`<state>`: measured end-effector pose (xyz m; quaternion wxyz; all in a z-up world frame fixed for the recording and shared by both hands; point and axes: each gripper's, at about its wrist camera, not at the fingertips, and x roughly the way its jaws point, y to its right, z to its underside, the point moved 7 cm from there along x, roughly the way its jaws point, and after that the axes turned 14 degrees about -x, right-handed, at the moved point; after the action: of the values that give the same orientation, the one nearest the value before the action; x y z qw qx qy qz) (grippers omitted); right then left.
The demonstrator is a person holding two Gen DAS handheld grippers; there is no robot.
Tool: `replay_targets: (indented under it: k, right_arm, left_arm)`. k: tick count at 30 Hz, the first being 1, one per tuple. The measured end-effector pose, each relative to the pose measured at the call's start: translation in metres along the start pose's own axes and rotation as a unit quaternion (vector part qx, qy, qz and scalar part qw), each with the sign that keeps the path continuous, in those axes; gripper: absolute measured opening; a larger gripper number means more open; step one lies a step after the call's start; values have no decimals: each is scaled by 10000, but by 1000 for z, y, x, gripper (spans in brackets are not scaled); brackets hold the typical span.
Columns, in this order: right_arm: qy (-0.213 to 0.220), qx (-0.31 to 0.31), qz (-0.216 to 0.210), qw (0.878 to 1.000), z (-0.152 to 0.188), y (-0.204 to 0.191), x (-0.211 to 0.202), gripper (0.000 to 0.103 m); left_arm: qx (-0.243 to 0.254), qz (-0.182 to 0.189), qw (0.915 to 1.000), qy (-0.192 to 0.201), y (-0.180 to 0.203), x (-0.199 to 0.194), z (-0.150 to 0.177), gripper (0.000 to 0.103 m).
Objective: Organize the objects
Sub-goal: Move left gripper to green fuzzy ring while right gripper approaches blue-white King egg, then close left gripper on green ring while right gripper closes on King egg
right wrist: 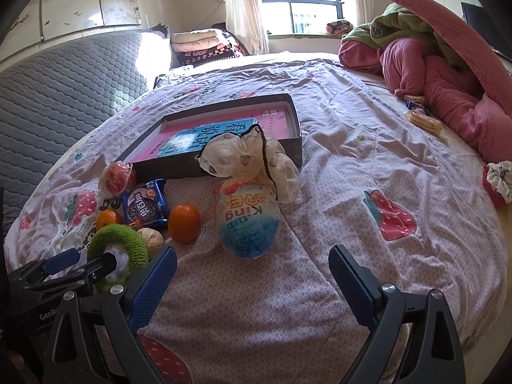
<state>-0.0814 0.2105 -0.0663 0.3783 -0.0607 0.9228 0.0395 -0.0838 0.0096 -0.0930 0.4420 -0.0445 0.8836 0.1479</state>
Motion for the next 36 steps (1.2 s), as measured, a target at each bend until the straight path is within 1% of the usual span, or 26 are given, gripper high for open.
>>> replay_targets:
  k: [5,7,8,10,12,19,22,25,28,30,31,33,34,36]
  right_arm:
    - [-124,32,46,9999,-4,2,11,96]
    - [-157,35,69,9998,-7,3,15,93]
    - [-184,43,82,9998,-8,2,18,90]
    - [-263,41,41,9996,-9,0,24,88]
    - [-306,22,4,9995,-11,-3,29,80]
    - [-386,89,-25,9992,-13,-8,40,66]
    - [-361,192,-54,9992,-15,-7,42,56]
    - [-309,211,-115,9992,-17,-7,43,54]
    - [-260,177,-156,9994,-19,-10,44,54]
    - [-169,193,-190,9995,-21,-11,41,54]
    - [-138,189,-206,9995,-22,-11,40,54]
    - [-83,186,-249,9995,-24,-13,38,54]
    - [-70,179,-265,9995,-25,-14,38,54]
    - [-51,138,-280,9995,-26,-17,36,54]
  left_arm:
    - [24,-10,10000,-2,1,3,-2,79]
    - [5,4,10000,-31,2,5,-2,79]
    - [12,2,10000,-44,2,5,-2,79]
    - [-4,17,10000,-62,2,6,-3,79]
    - [-33,20,10000,-77,1,7,-3,79]
    - [-143,82,9997,-166,-1,11,-6,79]
    - [-192,160,9995,-173,0,10,-8,79]
    - [-186,237,9993,-204,2,10,-7,78]
    - [-180,346,9989,-240,5,9,-6,66]
    - [-192,426,9986,-256,6,8,-6,52]
    - [-187,466,9984,-267,7,8,-6,49]
    - [-203,533,9980,-279,8,7,-7,36]
    - [-203,587,9977,-288,9,7,-7,32]
    - [-223,660,9972,-269,10,5,-9,18]
